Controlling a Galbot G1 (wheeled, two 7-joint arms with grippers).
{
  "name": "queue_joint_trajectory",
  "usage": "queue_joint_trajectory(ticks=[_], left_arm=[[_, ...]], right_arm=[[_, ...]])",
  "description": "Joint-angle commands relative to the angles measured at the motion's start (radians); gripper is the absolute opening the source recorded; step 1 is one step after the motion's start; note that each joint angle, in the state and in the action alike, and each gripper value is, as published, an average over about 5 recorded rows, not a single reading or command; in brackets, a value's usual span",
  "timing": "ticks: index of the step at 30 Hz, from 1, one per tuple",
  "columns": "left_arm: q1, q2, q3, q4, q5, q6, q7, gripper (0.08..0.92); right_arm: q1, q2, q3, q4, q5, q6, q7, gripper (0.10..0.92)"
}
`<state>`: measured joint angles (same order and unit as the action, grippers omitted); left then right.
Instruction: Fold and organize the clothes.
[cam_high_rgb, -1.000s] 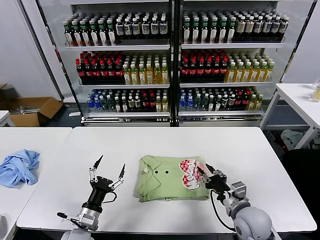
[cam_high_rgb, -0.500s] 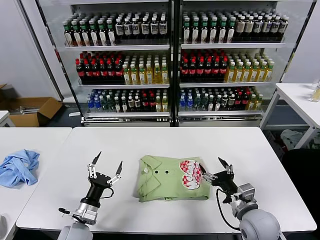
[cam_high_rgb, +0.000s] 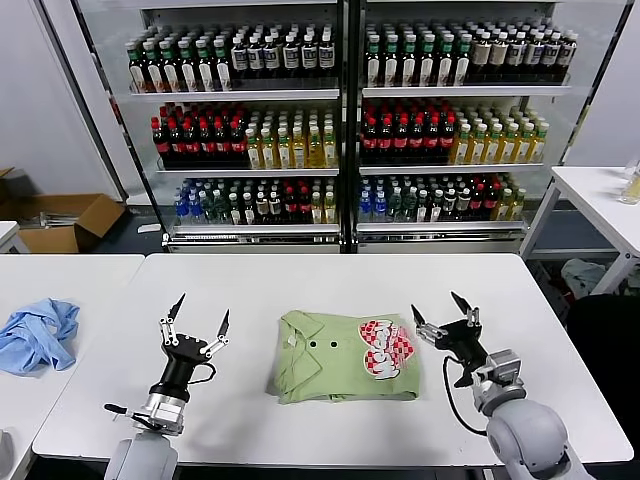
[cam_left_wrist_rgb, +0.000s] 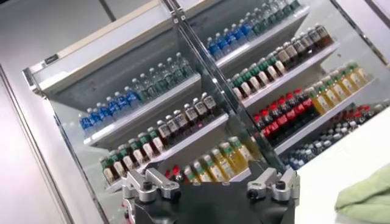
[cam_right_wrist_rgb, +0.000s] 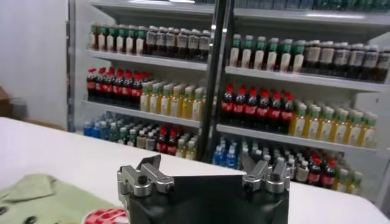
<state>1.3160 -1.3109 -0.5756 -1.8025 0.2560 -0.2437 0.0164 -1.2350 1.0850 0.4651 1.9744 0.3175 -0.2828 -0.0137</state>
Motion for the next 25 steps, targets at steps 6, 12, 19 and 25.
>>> queue_joint_trajectory(ticks=[6,12,19,25], left_arm=[[-0.041,0.009,0.019,-0.012,-0.278,0.065,0.032,0.823],[-0.065,0.017,0.032,0.002,-0.344,0.091,0.057,0.822],[-0.089,0.036,0.031,0.038,-0.364,0.082,0.052,0.823],[-0.103,0.037,0.033,0.043,-0.377,0.084,0.047,0.822]], right_arm=[[0.100,0.010,0.060,-0.199,-0.138,0.138,-0.021,0.823],[0.111,0.028,0.051,-0.219,-0.169,0.163,-0.034,0.823],[0.118,0.052,0.034,-0.253,-0.241,0.203,-0.041,0.822],[0.128,0.050,0.032,-0.268,-0.249,0.212,-0.038,0.823]])
